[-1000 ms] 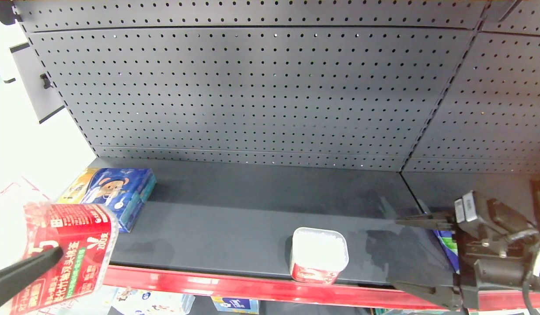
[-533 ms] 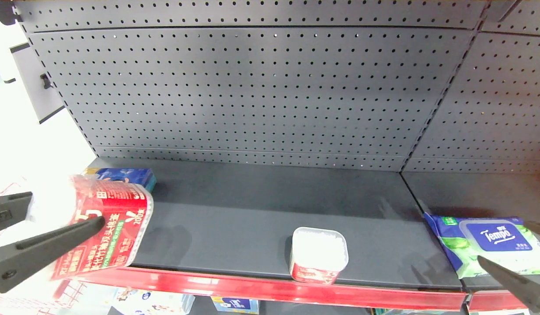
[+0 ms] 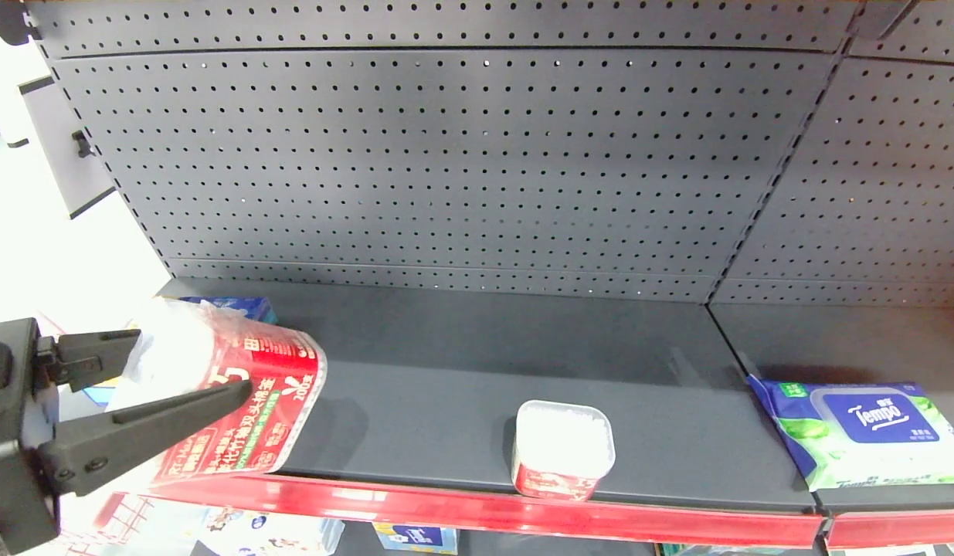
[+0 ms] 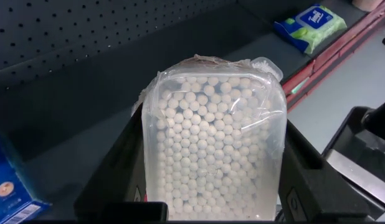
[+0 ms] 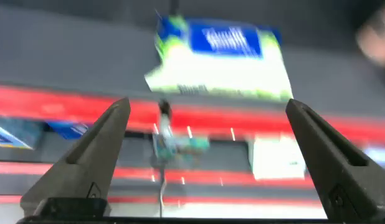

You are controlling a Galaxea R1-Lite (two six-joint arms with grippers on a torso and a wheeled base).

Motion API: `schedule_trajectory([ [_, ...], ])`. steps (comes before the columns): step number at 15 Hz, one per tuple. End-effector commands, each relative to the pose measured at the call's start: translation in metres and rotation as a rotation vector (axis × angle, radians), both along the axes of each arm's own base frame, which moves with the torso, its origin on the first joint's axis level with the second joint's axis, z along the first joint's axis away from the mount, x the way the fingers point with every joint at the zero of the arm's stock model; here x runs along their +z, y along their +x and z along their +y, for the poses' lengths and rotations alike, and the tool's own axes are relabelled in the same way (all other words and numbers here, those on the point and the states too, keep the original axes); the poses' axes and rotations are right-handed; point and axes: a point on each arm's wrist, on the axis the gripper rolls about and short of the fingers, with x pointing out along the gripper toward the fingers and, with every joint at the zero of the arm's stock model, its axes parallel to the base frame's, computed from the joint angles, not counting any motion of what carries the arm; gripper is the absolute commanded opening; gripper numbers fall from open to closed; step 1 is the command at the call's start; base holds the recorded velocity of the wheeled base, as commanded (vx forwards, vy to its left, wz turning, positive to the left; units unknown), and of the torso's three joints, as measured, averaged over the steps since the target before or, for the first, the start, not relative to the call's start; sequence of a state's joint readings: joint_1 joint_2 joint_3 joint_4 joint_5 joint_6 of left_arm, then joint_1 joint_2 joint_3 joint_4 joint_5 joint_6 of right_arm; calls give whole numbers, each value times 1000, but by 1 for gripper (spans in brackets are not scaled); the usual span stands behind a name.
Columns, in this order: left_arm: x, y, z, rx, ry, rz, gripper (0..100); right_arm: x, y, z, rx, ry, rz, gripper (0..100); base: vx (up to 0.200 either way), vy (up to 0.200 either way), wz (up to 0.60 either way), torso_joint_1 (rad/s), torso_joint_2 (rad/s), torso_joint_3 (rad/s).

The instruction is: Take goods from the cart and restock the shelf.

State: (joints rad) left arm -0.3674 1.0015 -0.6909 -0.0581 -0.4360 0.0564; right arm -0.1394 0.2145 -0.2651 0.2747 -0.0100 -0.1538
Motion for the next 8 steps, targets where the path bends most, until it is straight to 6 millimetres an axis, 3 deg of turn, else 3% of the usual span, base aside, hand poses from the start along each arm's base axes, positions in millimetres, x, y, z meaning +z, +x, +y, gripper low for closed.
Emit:
schedule_trajectory([
  [1,-1,5,-4,-17,7,19,0,3,-19,2,-57,29,-113,100,0,0,0,0,0,0],
  [5,1,1,-7,-64,-4,5,0,-20,-6,0,-45,43,-101,100,0,0,0,0,0,0],
  [8,6,-6,0,47,-2,-36,0,-32,2,0,-31,44,-138,100,0,0,0,0,0,0],
])
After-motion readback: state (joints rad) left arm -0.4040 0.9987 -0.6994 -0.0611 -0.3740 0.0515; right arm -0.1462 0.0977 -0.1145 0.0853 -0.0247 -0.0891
